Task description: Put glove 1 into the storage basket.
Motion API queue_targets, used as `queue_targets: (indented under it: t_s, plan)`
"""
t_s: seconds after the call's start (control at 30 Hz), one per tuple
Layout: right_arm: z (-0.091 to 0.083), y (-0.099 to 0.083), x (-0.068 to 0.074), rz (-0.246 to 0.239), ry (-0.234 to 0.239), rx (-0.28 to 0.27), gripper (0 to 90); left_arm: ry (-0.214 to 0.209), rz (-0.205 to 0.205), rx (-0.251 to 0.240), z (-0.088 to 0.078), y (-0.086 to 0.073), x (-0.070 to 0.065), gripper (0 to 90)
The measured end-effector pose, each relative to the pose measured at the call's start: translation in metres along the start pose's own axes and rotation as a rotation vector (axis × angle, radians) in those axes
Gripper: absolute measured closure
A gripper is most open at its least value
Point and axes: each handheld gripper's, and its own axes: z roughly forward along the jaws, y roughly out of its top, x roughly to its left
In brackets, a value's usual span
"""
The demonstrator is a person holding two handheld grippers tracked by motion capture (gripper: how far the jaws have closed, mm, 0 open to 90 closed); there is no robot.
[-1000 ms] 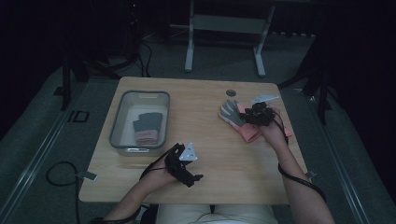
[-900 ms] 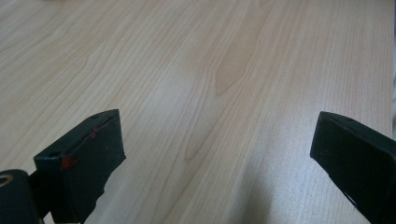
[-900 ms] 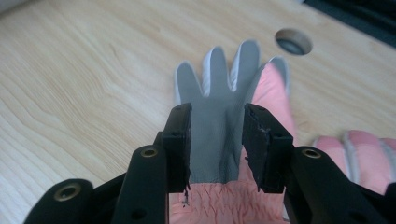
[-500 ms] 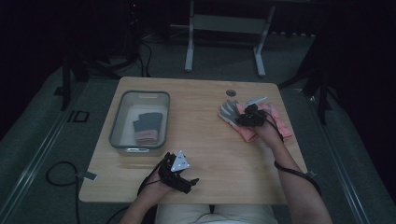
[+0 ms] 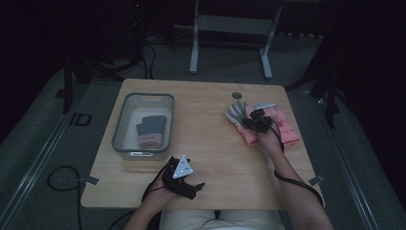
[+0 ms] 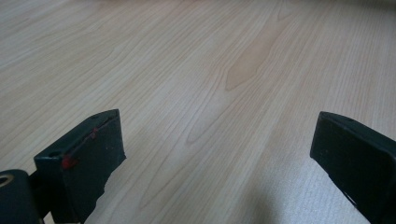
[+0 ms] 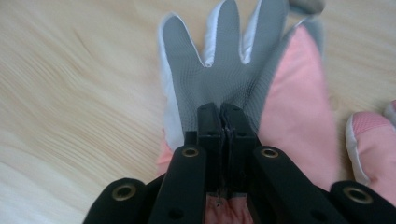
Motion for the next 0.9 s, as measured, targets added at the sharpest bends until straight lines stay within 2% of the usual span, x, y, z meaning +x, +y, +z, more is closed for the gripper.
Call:
queue_targets:
  t_s: [0.07, 0.23, 0.27, 0.3, 0.5, 0.53, 0.6, 0.63, 0.67, 0.8, 0.87, 0.9]
  plan:
    - [-0.015, 0.004, 0.008, 0.055, 0.011, -0.038, 88.5, 0.005, 0.002, -0.001, 0.0, 0.0, 0.0, 2.6]
    - [-0.049, 0.019, 0.035, 0.106, -0.022, -0.09, 88.6, 0.003, -0.011, -0.018, -0.001, 0.0, -0.001, 2.6]
    - [-0.055, 0.02, 0.04, 0.138, -0.032, -0.107, 88.7, 0.002, -0.011, -0.019, -0.001, 0.0, -0.001, 2.6]
    - [-0.061, 0.02, 0.046, 0.148, -0.031, -0.115, 88.7, 0.008, -0.007, -0.02, -0.001, 0.001, -0.001, 2.6]
    - [-0.085, 0.01, 0.085, 0.227, -0.069, -0.134, 88.8, 0.02, 0.022, -0.008, 0.002, 0.0, -0.002, 2.6]
    - [-0.088, 0.006, 0.089, 0.265, -0.077, -0.146, 88.8, 0.018, 0.028, -0.011, 0.002, 0.0, -0.002, 2.6]
    - [-0.091, 0.001, 0.097, 0.28, -0.098, -0.14, 88.8, 0.014, 0.035, -0.013, 0.003, 0.001, -0.002, 2.6]
    - [-0.092, -0.002, 0.099, 0.314, -0.1, -0.145, 88.8, 0.011, 0.039, -0.014, 0.003, 0.001, -0.001, 2.6]
    - [-0.092, -0.005, 0.103, 0.316, -0.108, -0.14, 88.9, 0.009, 0.039, -0.016, 0.004, 0.001, -0.001, 2.6]
    - [-0.08, -0.016, 0.115, 0.356, -0.128, -0.108, 88.9, 0.009, 0.042, -0.03, 0.004, 0.002, -0.001, 2.6]
    - [-0.069, -0.02, 0.12, 0.367, -0.133, -0.086, 88.8, 0.0, 0.041, -0.032, 0.005, 0.002, -0.001, 2.6]
    - [-0.069, -0.02, 0.12, 0.367, -0.133, -0.086, 88.8, 0.0, 0.041, -0.032, 0.005, 0.002, -0.001, 2.6]
